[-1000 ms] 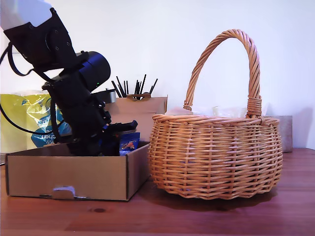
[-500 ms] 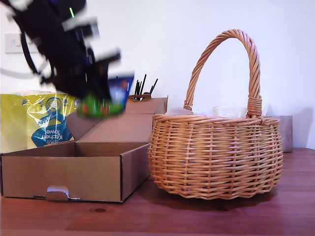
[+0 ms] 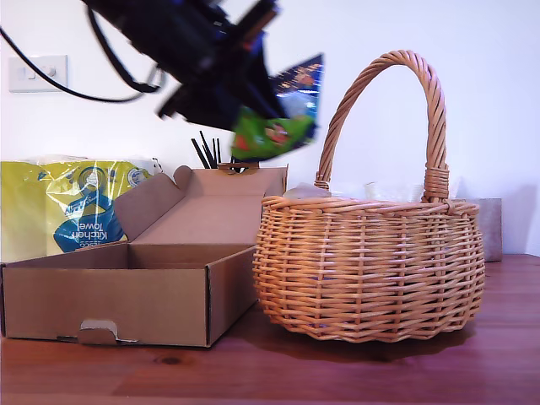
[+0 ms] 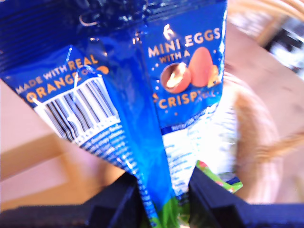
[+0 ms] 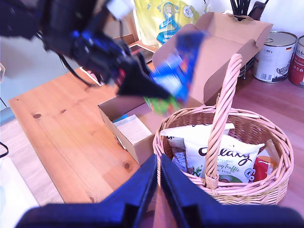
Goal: Move the bags of Easter eggs from the cardboard box on the left into the woven basket on the right side.
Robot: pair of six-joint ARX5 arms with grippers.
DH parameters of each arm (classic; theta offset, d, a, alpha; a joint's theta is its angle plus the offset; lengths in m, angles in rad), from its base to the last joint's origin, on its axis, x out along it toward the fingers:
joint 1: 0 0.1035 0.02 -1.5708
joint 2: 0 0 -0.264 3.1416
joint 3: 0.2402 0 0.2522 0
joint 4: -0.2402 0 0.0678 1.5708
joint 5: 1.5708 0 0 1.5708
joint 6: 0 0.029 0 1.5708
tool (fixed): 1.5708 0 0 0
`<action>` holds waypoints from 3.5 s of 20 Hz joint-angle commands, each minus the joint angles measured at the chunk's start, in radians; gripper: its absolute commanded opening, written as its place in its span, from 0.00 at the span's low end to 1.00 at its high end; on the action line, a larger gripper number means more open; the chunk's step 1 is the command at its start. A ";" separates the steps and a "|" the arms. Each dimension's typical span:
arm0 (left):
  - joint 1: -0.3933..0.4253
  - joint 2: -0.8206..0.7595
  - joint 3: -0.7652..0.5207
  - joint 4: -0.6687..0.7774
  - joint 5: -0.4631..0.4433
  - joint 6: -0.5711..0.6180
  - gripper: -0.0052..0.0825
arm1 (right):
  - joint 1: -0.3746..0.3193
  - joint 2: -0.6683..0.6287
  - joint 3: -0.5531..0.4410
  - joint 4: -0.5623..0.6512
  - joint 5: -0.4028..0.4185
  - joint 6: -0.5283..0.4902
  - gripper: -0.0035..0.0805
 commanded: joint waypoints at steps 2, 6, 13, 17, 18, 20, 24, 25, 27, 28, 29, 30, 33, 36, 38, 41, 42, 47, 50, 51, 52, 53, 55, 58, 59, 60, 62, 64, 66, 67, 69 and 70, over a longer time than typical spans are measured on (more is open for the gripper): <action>-0.050 0.059 -0.007 0.119 0.005 -0.053 0.25 | 0.005 -0.002 0.002 0.008 -0.002 -0.003 0.03; -0.115 0.196 -0.007 0.264 -0.020 -0.104 0.25 | 0.005 -0.002 0.003 0.011 -0.002 -0.002 0.03; -0.150 0.359 -0.007 0.291 -0.103 -0.114 0.25 | 0.005 -0.002 0.003 0.011 -0.002 -0.003 0.03; -0.156 0.359 -0.007 0.244 -0.148 -0.113 0.45 | 0.005 -0.002 0.003 0.011 -0.002 -0.003 0.03; -0.156 0.357 -0.006 0.245 -0.141 -0.114 0.60 | 0.005 -0.002 0.003 0.011 -0.003 -0.003 0.03; -0.156 0.344 -0.003 0.240 -0.106 -0.113 0.75 | 0.005 -0.002 0.003 0.011 -0.003 -0.003 0.03; -0.156 0.261 0.026 0.131 -0.106 -0.098 0.69 | 0.006 -0.002 0.003 0.010 -0.003 -0.003 0.03; -0.156 0.230 0.026 0.112 -0.109 -0.093 0.66 | 0.009 -0.002 0.003 0.010 -0.003 -0.003 0.03; -0.152 0.166 0.026 0.071 -0.131 -0.081 0.63 | 0.010 -0.002 0.003 0.010 -0.003 -0.003 0.03; -0.147 0.136 0.026 0.051 -0.142 -0.064 0.61 | 0.010 -0.002 0.003 0.010 -0.003 -0.003 0.03; -0.144 0.111 0.026 0.042 -0.150 -0.055 0.60 | 0.010 -0.002 0.003 0.010 -0.003 -0.003 0.03; -0.140 0.087 0.026 0.035 -0.152 -0.045 0.60 | 0.010 -0.002 0.003 0.010 -0.003 -0.003 0.03; -0.118 0.034 0.026 0.001 -0.156 -0.037 0.59 | 0.010 -0.002 0.003 0.010 -0.003 -0.002 0.03; -0.097 -0.011 0.025 -0.100 -0.179 0.029 0.30 | 0.010 -0.002 0.003 0.011 -0.002 -0.002 0.03; -0.092 -0.040 0.025 -0.131 -0.201 0.082 0.03 | 0.010 -0.002 0.003 0.010 0.002 -0.003 0.03; -0.092 -0.085 0.024 -0.134 -0.283 0.109 0.04 | 0.009 -0.002 0.003 0.011 0.077 -0.001 0.03; -0.092 -0.100 0.017 -0.132 -0.312 0.110 0.04 | 0.008 -0.002 0.001 0.016 0.089 0.003 0.03; -0.018 -0.231 -0.172 -0.021 -0.347 0.116 0.04 | -0.011 -0.003 -0.056 0.184 0.193 0.053 0.03; 0.097 -0.350 -0.334 0.085 -0.322 0.116 0.04 | -0.050 -0.003 -0.098 0.306 0.195 0.115 0.03; 0.142 -0.393 -0.378 0.103 -0.307 0.116 0.04 | -0.063 -0.003 -0.110 0.327 0.200 0.123 0.03; 0.192 -0.442 -0.421 0.117 -0.281 0.116 0.04 | -0.079 -0.003 -0.125 0.344 0.209 0.132 0.03; 0.240 -0.489 -0.456 0.124 -0.248 0.116 0.04 | -0.093 -0.003 -0.140 0.357 0.212 0.133 0.03; 0.341 -0.582 -0.513 0.126 -0.194 0.125 0.04 | -0.120 -0.010 -0.179 0.396 0.225 0.140 0.03; 0.487 -0.714 -0.588 0.120 -0.111 0.142 0.04 | -0.170 -0.047 -0.255 0.446 0.241 0.184 0.03; 0.533 -0.757 -0.607 0.117 -0.077 0.141 0.04 | -0.185 -0.066 -0.285 0.467 0.241 0.222 0.03; 0.578 -0.799 -0.628 0.117 -0.034 0.138 0.04 | -0.200 -0.092 -0.316 0.476 0.244 0.271 0.03; 0.654 -0.874 -0.651 0.109 0.013 0.113 0.04 | -0.220 -0.146 -0.377 0.467 0.245 0.291 0.03; 0.700 -0.939 -0.662 0.082 0.036 0.108 0.04 | -0.221 -0.213 -0.417 0.465 0.249 0.313 0.03; 0.706 -0.991 -0.684 0.071 0.051 0.108 0.04 | -0.221 -0.269 -0.420 0.429 0.318 0.312 0.03; 0.705 -1.023 -0.702 0.074 0.053 0.108 0.04 | -0.220 -0.293 -0.420 0.425 0.345 0.306 0.03; 0.705 -1.074 -0.734 0.082 0.053 0.100 0.04 | -0.218 -0.322 -0.420 0.399 0.392 0.306 0.03; 0.705 -1.099 -0.740 0.079 0.053 0.097 0.04 | -0.217 -0.333 -0.420 0.399 0.395 0.305 0.03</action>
